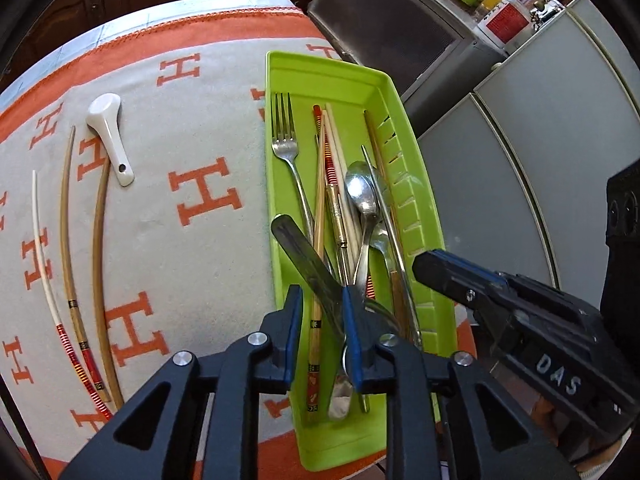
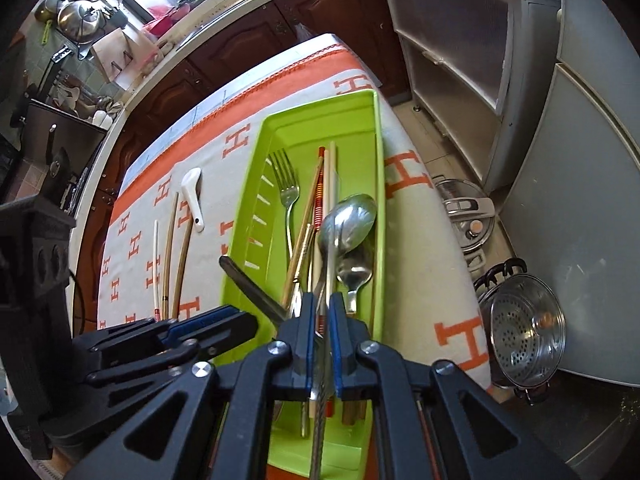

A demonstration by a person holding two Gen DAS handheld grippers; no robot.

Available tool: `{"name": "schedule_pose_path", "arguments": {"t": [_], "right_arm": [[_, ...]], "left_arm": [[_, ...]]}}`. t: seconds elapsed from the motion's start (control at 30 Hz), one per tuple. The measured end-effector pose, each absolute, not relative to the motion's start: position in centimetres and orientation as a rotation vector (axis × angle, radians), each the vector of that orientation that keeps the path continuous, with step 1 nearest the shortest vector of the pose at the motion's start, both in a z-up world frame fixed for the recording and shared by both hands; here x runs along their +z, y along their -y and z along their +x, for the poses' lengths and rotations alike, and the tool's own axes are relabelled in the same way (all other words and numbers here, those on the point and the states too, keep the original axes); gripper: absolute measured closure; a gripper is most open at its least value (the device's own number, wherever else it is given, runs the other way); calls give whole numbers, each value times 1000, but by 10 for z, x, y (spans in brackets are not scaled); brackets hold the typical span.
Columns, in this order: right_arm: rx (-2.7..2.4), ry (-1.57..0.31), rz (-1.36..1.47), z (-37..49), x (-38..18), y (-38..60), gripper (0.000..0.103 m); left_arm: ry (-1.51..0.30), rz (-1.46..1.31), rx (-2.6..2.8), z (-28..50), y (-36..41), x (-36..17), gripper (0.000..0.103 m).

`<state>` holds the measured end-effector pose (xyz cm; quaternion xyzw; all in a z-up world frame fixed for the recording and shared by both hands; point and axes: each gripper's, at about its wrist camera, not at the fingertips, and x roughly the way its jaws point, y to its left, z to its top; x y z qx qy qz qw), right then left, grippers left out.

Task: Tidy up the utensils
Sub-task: 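Carry the long spoon and steel chopstick into the green tray and open both grippers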

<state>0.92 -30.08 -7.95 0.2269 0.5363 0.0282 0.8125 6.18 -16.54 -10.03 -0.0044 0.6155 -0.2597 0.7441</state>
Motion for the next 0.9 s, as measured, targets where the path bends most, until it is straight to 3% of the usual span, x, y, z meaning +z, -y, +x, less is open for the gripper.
{"name": "schedule_pose_path", "arguments": {"t": [0.4,0.9], "right_arm": [[47,-1150,494,7,-84,304,96],[54,-1112,514,13,-75,306,96]], "left_arm": [[-1317,61,-586,74,193,-115,82],[-1306,43,-605,70,172,-87,68]]}}
